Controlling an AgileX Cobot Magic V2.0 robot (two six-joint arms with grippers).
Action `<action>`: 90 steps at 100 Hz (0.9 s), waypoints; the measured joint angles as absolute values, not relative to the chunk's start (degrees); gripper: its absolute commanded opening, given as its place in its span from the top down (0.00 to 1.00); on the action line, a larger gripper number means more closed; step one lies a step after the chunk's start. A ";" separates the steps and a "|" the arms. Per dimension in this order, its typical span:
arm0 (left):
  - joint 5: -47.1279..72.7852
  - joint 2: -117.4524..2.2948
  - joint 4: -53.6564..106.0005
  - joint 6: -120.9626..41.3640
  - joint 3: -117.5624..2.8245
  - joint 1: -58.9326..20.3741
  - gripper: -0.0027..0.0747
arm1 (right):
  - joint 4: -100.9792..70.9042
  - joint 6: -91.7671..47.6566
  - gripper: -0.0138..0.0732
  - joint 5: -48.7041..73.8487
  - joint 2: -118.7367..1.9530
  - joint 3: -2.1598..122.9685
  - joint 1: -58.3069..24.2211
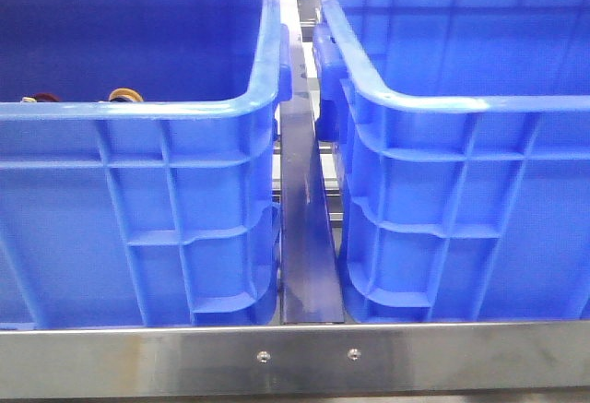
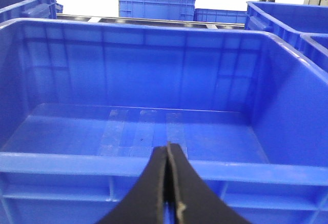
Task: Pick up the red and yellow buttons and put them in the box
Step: 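Lower the left gripper into the button crate toward a red-capped button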
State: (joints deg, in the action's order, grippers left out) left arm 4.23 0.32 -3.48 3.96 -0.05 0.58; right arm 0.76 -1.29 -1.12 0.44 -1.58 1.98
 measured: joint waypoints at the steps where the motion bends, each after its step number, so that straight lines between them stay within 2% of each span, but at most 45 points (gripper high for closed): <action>1: 4.23 0.32 -3.48 3.96 -0.05 0.58 0.99 | 0.76 -1.29 0.96 -1.12 0.44 -1.58 1.98; 44: -3.47 0.32 0.00 3.96 -0.42 0.58 0.99 | 0.76 -1.29 0.96 -1.12 0.44 -1.58 1.98; 66: 7.97 -1.35 -1.04 3.96 -9.17 0.58 0.99 | 0.76 -1.29 0.96 -1.12 0.44 -1.58 1.98; 90: 13.83 -14.01 -1.80 3.96 -18.96 0.58 0.99 | 0.76 -1.29 0.96 -1.12 0.44 -1.58 1.98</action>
State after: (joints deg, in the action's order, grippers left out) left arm 13.83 -14.01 -1.80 3.96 -18.96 0.58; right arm 0.76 -1.29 -1.12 0.44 -1.58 1.98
